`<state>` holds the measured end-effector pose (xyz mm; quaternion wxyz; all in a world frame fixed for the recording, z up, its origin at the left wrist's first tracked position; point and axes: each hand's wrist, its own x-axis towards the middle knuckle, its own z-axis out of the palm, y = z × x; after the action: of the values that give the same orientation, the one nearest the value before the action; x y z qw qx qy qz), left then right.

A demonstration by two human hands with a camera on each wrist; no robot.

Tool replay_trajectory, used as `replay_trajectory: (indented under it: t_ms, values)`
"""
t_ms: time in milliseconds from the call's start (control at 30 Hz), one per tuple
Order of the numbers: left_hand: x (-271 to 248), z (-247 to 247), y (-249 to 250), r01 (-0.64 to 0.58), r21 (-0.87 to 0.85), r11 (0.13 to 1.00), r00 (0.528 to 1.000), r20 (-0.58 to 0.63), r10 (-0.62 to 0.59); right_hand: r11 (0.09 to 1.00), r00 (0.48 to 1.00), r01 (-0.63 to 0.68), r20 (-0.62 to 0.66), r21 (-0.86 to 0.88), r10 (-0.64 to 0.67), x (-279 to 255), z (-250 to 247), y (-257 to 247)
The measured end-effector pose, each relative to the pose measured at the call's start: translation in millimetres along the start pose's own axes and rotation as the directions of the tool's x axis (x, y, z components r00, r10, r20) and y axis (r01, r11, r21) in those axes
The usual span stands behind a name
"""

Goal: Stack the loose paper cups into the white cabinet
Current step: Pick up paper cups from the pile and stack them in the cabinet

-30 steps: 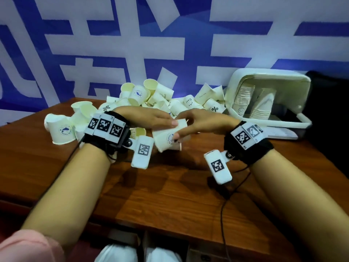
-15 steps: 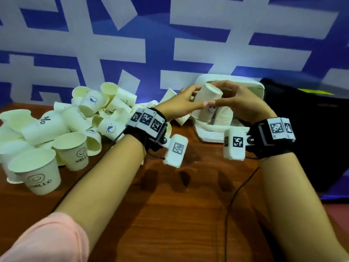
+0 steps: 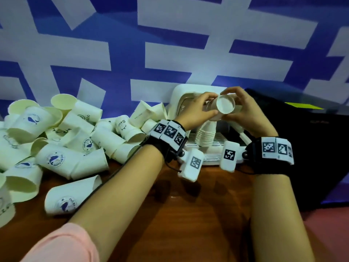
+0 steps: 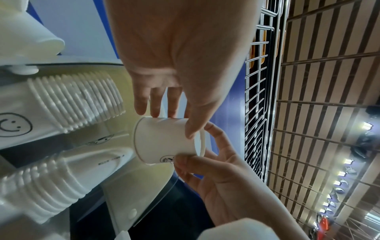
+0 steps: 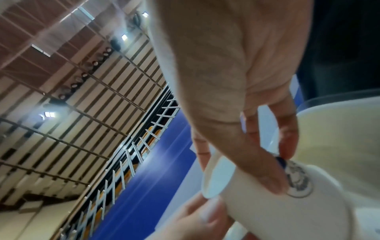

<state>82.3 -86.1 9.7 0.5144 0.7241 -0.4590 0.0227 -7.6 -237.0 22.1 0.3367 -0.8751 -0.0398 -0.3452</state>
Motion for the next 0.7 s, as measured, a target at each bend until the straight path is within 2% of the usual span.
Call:
replay_trajectory:
  t_ms: [133,400,600,700]
  values:
    - [10,13,-12,-0.001,-0.032,0.999,1.000,0.001,0.001,0.994,0.995,0.088,-0.035,-0.060,-0.090,6,5,23]
    - [15,24,-21,0.022,-0.083,0.996,1.000,0.001,-0.022,0.998,0.993,0.046,-0.111,0.041,-0.041,2,9,38]
    - [19,21,-30,0.029,0.021,0.999,0.997,-0.067,-0.028,0.995,0.985,0.092,-0.147,-0.023,-0.095,-1,14,45]
    - [22,20,-33,0.035,0.052,0.998,0.998,-0.058,-0.032,0.995,0.980,0.096,-0.170,-0.032,-0.100,-1,17,50]
